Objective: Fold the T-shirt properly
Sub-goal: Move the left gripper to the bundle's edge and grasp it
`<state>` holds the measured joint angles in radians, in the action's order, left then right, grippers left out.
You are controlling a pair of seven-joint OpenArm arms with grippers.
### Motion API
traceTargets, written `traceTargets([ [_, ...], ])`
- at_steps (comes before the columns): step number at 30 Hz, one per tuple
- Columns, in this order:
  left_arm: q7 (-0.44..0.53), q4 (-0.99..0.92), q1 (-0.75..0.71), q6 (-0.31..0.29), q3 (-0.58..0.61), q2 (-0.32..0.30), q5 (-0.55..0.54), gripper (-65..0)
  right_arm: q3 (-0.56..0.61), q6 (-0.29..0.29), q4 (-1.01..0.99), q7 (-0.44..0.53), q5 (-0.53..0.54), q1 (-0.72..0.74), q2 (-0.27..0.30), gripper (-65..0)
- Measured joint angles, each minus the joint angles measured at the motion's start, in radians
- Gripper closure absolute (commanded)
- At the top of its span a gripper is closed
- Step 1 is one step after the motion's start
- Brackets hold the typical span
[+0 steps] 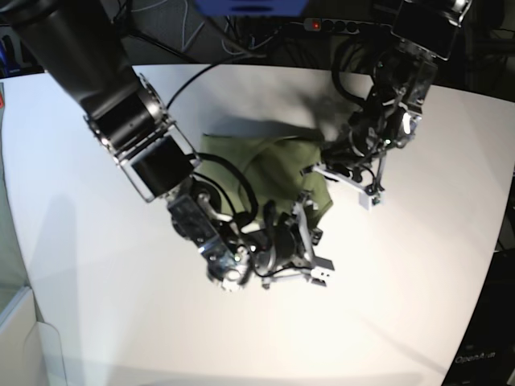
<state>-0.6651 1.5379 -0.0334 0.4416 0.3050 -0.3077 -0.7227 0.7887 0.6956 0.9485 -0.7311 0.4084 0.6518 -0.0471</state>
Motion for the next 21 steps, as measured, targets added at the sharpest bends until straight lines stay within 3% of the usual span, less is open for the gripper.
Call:
traceTargets([
  [10, 0.004, 0.0, -0.006, 0.0, 0.0, 0.0, 0.0, -2.2, 0.0, 0.0, -0.008, 0.034, -0.145, -0.003, -0.011, -0.3],
  [21, 0.004, 0.002, -0.008, 0.0, 0.0, 0.0, 0.0, -2.2, 0.0, 0.0, -0.01, 0.04, -0.175, -0.003, -0.023, -0.9],
])
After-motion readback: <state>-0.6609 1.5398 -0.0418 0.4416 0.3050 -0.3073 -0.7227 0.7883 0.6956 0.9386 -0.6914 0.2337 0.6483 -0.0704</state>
